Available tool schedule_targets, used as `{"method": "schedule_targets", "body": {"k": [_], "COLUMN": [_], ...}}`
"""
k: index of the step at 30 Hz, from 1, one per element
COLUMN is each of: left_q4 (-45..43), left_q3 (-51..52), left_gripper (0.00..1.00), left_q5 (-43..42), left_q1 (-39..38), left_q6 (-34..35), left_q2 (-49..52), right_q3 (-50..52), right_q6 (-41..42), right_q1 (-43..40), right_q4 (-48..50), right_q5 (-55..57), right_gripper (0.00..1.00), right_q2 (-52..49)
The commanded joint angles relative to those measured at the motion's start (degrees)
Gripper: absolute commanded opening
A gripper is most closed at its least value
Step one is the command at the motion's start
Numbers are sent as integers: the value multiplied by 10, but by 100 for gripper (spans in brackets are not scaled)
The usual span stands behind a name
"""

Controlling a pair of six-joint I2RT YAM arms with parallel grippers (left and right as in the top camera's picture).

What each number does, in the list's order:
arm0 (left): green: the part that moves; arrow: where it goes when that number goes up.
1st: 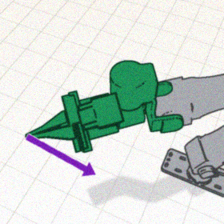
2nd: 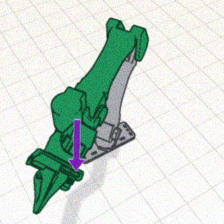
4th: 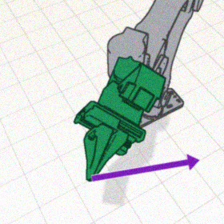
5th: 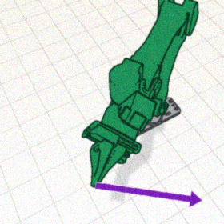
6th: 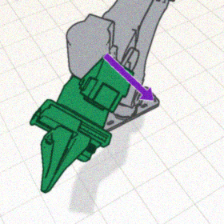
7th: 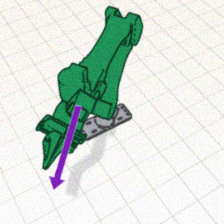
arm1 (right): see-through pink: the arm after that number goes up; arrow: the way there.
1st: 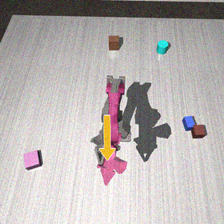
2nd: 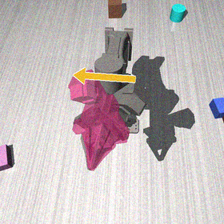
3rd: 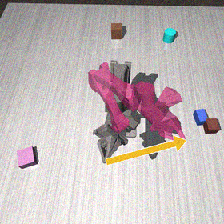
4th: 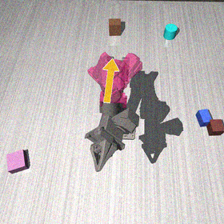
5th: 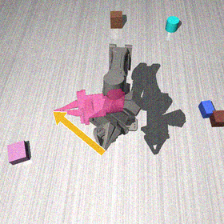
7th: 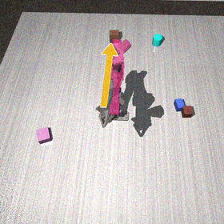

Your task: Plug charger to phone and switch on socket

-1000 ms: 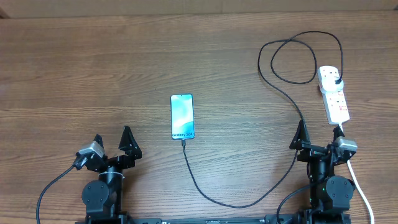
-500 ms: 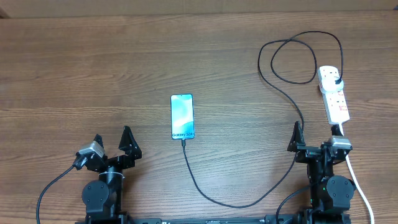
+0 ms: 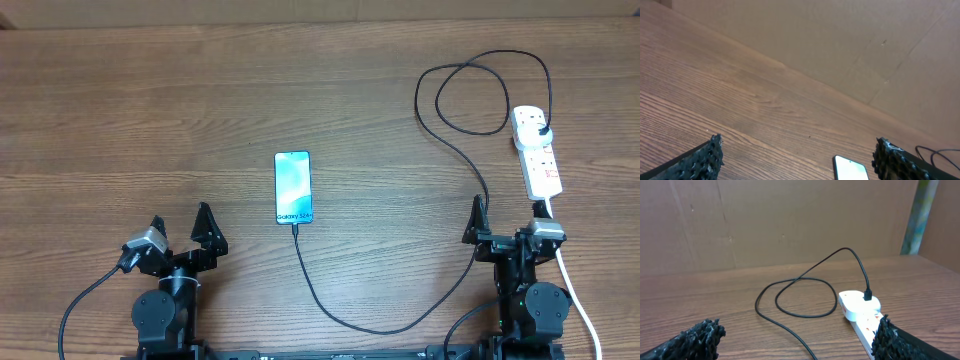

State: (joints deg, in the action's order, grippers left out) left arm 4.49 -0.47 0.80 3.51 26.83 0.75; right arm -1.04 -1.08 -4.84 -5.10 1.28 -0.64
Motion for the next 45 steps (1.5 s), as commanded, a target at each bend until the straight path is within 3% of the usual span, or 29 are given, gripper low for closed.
{"method": "schedule_targets", "body": {"k": [1, 10, 14, 17, 25, 45], "left_q4": [-1, -1, -1, -1, -1, -1], "left_q3": [2, 2, 2, 2, 2, 2], "left_gripper": [100, 100, 100, 99, 99, 99], "left_q5": [-7, -11, -24, -26, -28, -23], "left_q1": [2, -7, -22, -30, -28, -28], "left_q6": [-9, -78, -205, -252, -290, -290], "left_q2": [-6, -6, -6, -6, -6, -5], "right_q3": [6, 6, 6, 6, 6, 6], "right_q6": [-3, -3, -3, -3, -3, -3], "right_q1": [-2, -2, -2, -2, -2, -2], "right_q4": [3, 3, 3, 3, 3, 3], "right_q5": [-3, -3, -3, -3, -3, -3], "right_gripper": [100, 100, 100, 100, 100, 100], "right_q2": [5, 5, 5, 5, 5, 5]}}
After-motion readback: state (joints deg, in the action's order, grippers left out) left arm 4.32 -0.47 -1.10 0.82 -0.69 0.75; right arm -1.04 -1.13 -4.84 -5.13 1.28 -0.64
